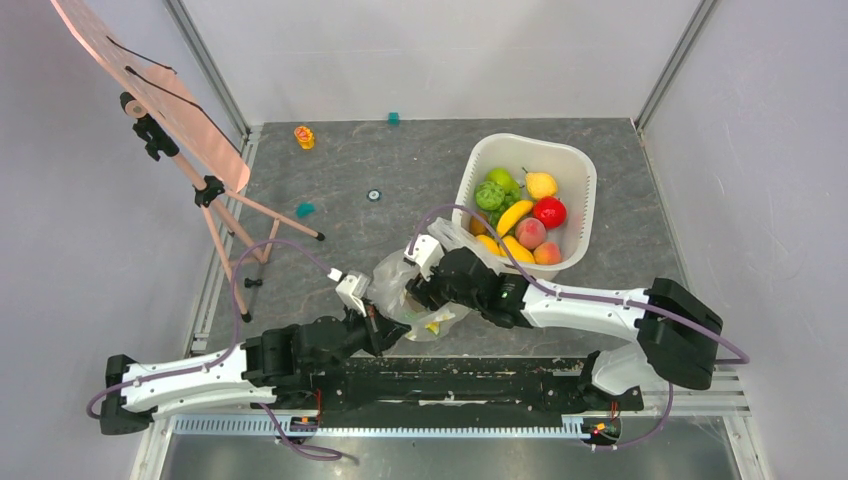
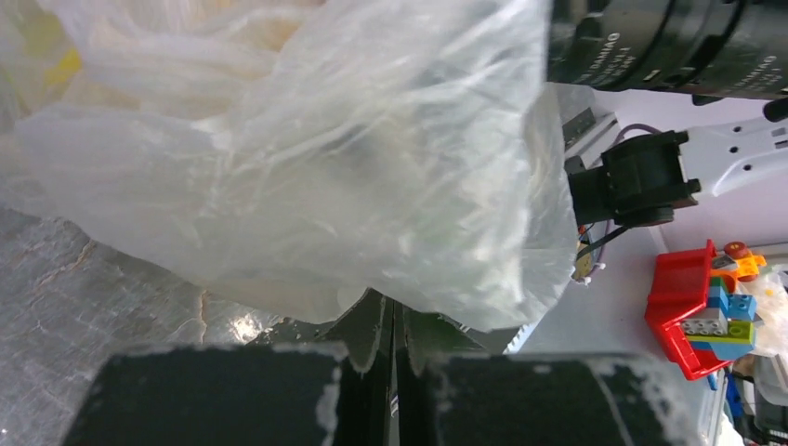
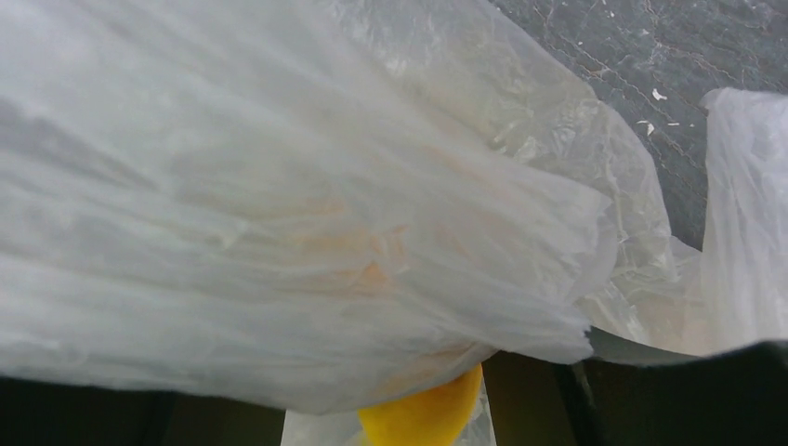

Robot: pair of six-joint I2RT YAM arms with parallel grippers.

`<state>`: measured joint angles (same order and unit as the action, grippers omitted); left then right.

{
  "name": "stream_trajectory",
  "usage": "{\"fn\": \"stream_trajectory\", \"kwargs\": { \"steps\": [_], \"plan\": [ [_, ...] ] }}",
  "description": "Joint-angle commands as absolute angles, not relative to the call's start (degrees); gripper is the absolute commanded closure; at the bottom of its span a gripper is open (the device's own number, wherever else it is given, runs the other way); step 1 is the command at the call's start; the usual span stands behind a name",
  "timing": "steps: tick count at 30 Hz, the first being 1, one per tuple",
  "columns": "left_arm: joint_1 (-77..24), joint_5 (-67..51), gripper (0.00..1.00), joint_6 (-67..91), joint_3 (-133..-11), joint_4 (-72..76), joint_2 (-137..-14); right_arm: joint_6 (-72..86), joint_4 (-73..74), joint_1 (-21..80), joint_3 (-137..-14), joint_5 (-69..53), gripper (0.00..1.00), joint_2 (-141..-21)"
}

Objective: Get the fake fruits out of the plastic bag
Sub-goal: Take out the fake fruit from the plastic bag, then place the fake fruit in the bin.

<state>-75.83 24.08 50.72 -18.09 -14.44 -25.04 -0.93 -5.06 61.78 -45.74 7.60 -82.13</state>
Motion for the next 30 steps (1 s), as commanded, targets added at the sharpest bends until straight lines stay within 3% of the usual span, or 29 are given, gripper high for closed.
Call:
{"fn": "stream_trajectory", "kwargs": {
  "steps": [1,7,17,30],
  "plan": [
    [-75.7,23.6,0.98,45.5,-21.6,-15.3,-24.7,-0.4,-0.3,62.1,-51.5,9.6,0.65,-79.8],
    [-75.7,26.4,0.98,46.7,-20.9,-17.5,-26.6,1.6,13.8,62.2,-57.3,14.6,0.65,-77.9],
    [-75.7,28.3,0.98,49.2,-18.9,-16.3,-34.9,4.2,26.3,62.2,-61.7,12.8,0.64,-73.3],
    [-75.7,28.7,0.98,49.6,-18.1,-15.0,-37.5,8.8,28.6,62.1,-65.4,13.5,0.62,-65.7]
  ]
}}
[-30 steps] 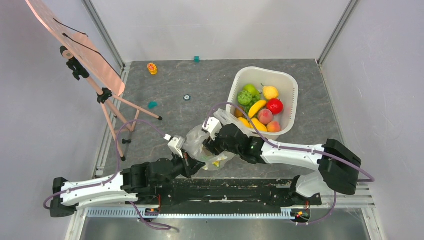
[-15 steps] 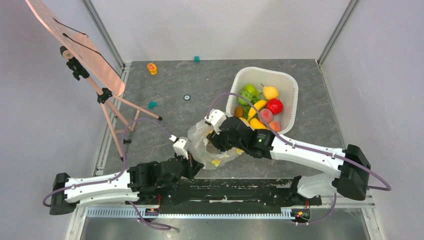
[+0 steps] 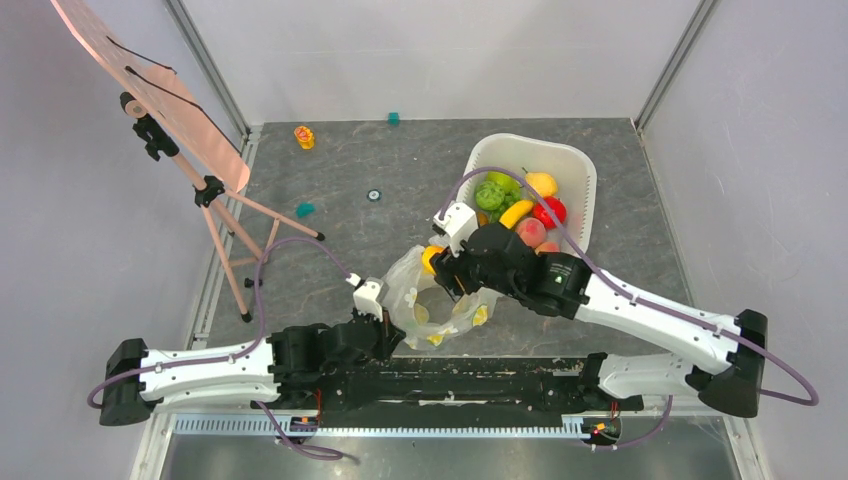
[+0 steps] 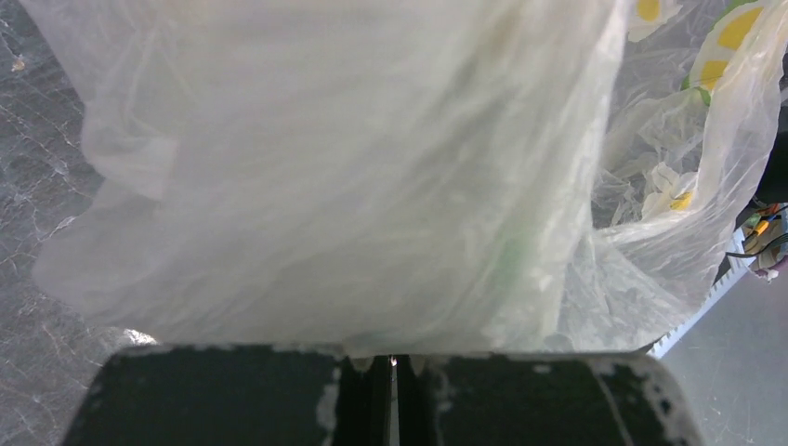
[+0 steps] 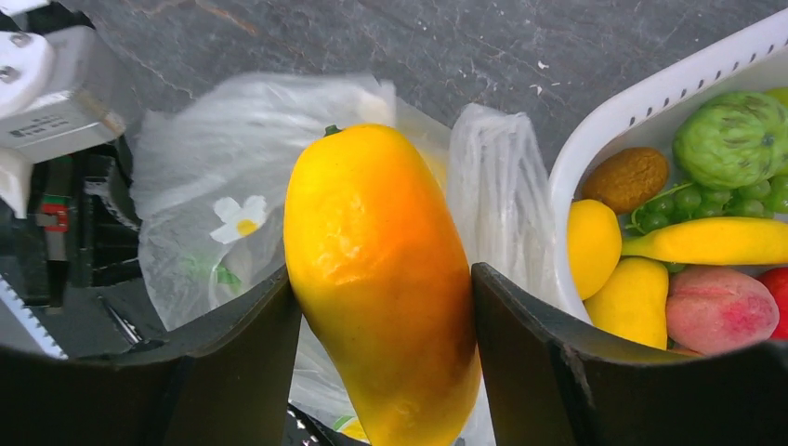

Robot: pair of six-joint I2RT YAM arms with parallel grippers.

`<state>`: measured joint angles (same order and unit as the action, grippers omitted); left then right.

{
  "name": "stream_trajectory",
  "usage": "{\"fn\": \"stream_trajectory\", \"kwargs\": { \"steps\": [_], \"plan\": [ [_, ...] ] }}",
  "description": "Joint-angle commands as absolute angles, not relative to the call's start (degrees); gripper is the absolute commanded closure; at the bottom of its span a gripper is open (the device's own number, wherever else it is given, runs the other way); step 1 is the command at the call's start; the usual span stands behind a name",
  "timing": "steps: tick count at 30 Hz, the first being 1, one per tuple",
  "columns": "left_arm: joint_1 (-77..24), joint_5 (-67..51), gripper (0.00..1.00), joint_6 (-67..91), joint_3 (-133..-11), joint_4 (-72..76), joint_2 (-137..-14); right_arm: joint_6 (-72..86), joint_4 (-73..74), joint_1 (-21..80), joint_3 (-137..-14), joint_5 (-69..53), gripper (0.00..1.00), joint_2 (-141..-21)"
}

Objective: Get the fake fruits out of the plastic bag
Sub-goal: Place the fake fruit in the bin.

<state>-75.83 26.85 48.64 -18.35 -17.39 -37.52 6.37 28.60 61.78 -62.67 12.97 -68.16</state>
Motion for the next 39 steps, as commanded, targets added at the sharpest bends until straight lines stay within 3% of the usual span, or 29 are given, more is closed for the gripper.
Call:
{"fn": "stream_trajectory", "kwargs": {
  "steps": [1,11,21,28,39],
  "plan": [
    [-75.8,28.8,0.98,49.7,-18.0,-15.0,-37.4,9.0,28.4,62.1,-65.5,13.4,0.62,-65.1],
    [-75.7,30.1,0.98,51.6,-18.4,-19.2,-34.7,9.6,27.8,57.4,-67.9,20.2,0.55,-61.7],
    [-75.7,32.2,0.75,55.5,-28.4,-41.2,-28.1,8.3,25.4,31.9,-65.2,13.2,0.55,-70.8],
    [-75.7,32.6,0.65,51.6,-36.8,-45.2,-24.6,5.1,20.8,21.0,-61.8,14.0,0.55,-80.5],
    [-75.7,29.8,0.63,36.1,-48.4,-35.3,-40.7,3.3,16.2,18.5,-62.0,15.3,0.46,-88.9]
  ]
}}
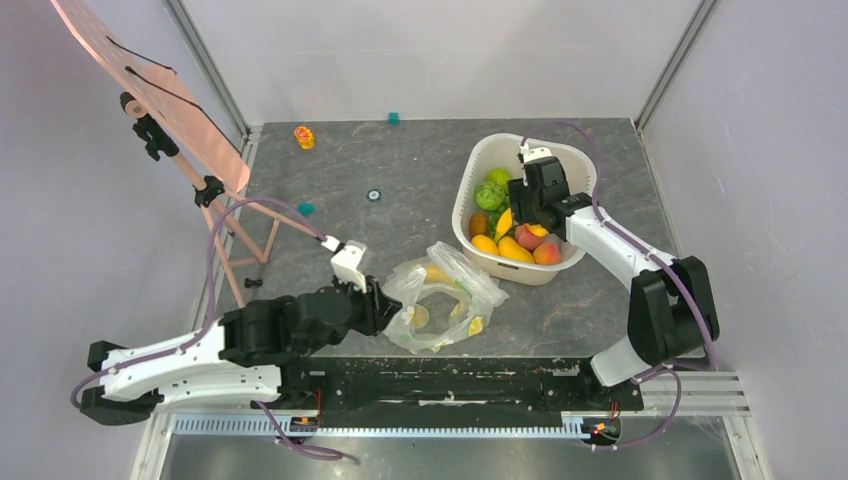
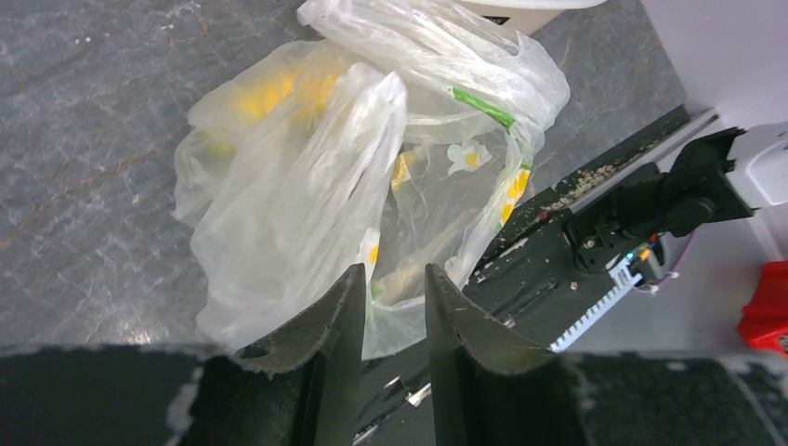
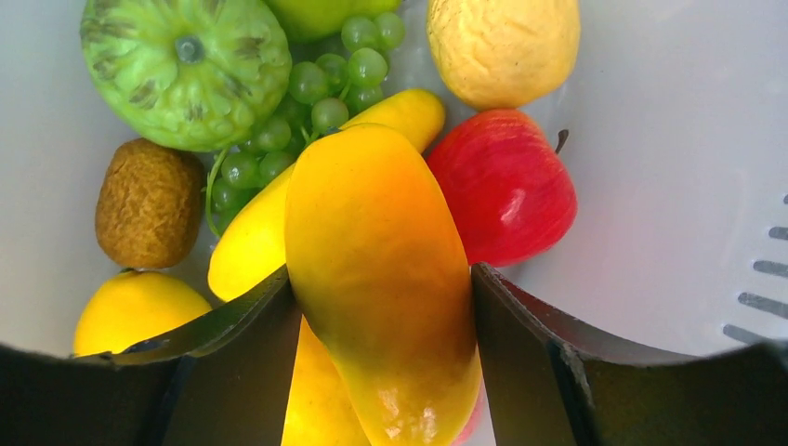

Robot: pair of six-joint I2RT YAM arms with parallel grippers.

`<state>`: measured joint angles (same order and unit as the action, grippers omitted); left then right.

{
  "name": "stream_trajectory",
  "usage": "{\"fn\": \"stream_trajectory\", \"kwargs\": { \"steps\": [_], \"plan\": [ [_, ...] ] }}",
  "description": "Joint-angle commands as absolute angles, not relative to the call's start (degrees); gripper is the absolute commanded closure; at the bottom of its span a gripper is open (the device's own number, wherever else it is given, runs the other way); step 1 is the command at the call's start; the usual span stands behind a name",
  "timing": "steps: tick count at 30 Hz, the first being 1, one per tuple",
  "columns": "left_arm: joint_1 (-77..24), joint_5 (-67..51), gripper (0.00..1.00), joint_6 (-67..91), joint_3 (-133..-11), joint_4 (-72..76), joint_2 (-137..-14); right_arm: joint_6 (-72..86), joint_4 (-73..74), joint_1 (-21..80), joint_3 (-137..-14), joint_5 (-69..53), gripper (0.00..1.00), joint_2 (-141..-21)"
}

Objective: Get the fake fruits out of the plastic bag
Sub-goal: Place the fake fruit in the bin.

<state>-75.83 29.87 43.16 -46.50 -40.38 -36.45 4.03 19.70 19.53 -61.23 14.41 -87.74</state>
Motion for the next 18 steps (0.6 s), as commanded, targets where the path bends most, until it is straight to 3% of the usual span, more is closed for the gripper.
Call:
{"fn": "stream_trajectory", "kwargs": {
  "steps": [1,10,18],
  "plan": [
    [-75.7,29.3,0.63,35.9,-48.0,-33.7,-41.5,3.3,16.1,18.4,-62.0,15.3,0.45,-89.4],
    [-75.7,21.9,0.64,37.1,-43.7,-20.0,-46.4,3.7,15.9,17.7,-61.7,14.9,0.34,-91.6],
    [-75.7,19.0,0.64,38.5,-41.6,-14.1,-52.0,4.2,16.6,17.7,-61.4,14.6,0.18,-89.1]
  ]
}}
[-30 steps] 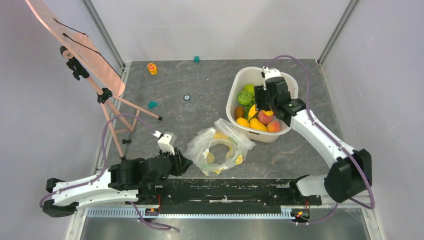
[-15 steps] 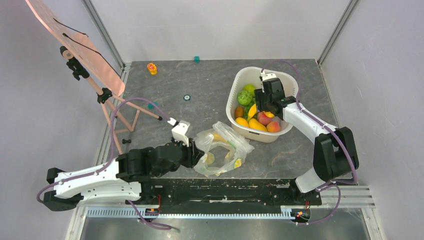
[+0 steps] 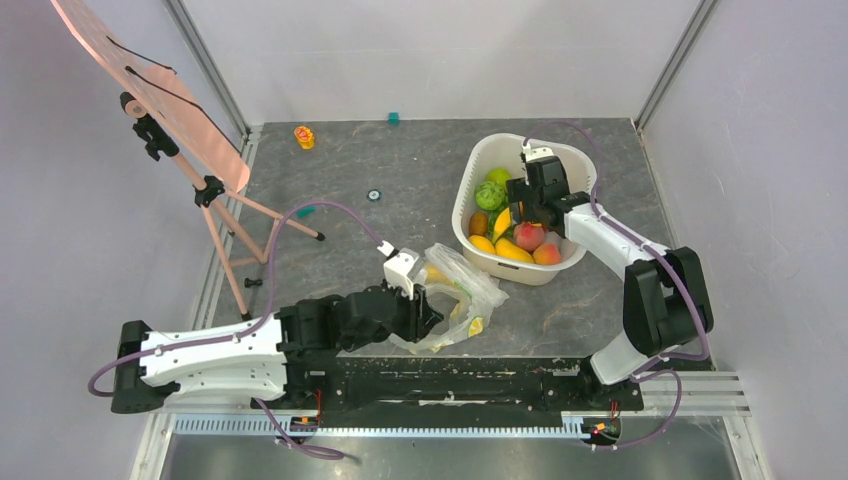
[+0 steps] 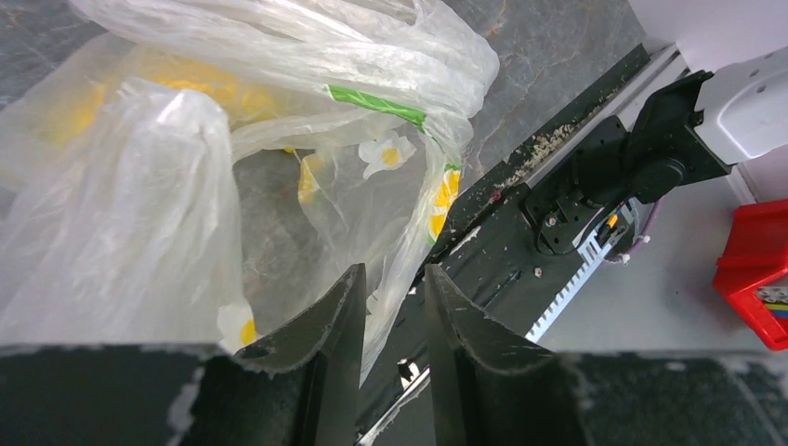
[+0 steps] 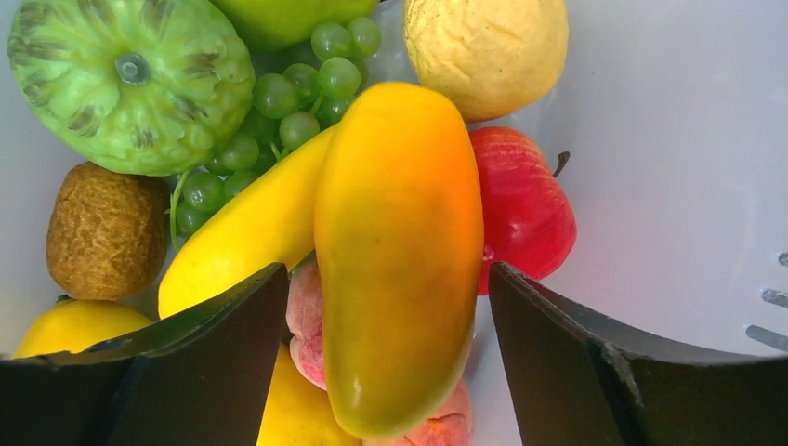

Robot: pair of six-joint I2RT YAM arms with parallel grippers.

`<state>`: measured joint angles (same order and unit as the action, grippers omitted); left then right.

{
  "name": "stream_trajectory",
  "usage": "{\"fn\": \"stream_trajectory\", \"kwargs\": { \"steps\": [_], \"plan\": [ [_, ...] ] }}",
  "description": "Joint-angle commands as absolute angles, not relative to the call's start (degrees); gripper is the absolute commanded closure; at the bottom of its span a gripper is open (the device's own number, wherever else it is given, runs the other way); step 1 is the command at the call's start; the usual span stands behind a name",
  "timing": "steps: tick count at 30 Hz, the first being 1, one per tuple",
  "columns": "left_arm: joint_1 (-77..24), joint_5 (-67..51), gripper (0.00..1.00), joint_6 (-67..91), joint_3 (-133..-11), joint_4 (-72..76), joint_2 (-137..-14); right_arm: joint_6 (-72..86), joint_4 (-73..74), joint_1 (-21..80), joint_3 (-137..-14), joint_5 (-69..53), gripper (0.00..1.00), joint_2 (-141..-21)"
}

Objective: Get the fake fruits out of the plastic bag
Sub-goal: Place the fake fruit in the bin, then adjust the plastic bag at the center of the board.

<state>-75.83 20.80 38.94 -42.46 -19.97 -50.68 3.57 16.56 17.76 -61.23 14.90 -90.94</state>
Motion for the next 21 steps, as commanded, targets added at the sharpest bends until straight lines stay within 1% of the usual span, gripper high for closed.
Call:
{"fn": "stream_trajectory", "kwargs": {
  "steps": [1,4,8,12,14,21],
  "plan": [
    [-75.8,19.1,0.64,38.8,-41.4,-13.7,-52.3,4.2,16.8,17.7,-61.5,14.6,0.17,-88.4],
    [-75.7,20.7,0.63,39.7,-40.1,-12.8,-52.5,4.5,18.2,17.7,-61.9,14.8,0.11,-85.9],
    [-75.6,23.4,0.61,40.4,-38.6,-12.2,-52.5,5.2,19.2,17.7,-61.6,13.5,0.11,-79.8],
    [-75.3,25.1,0.61,40.8,-37.2,-12.1,-53.3,6.3,20.2,18.9,-60.9,8.3,0.09,-73.5],
    [-75.2,25.4,0.61,40.9,-36.7,-12.2,-53.7,6.9,21.2,22.3,-60.5,7.8,0.09,-70.5],
    [-74.9,26.6,0.63,41.9,-33.9,-12.7,-52.6,11.8,24.0,41.4,-56.8,10.8,0.08,-63.2]
  ]
}}
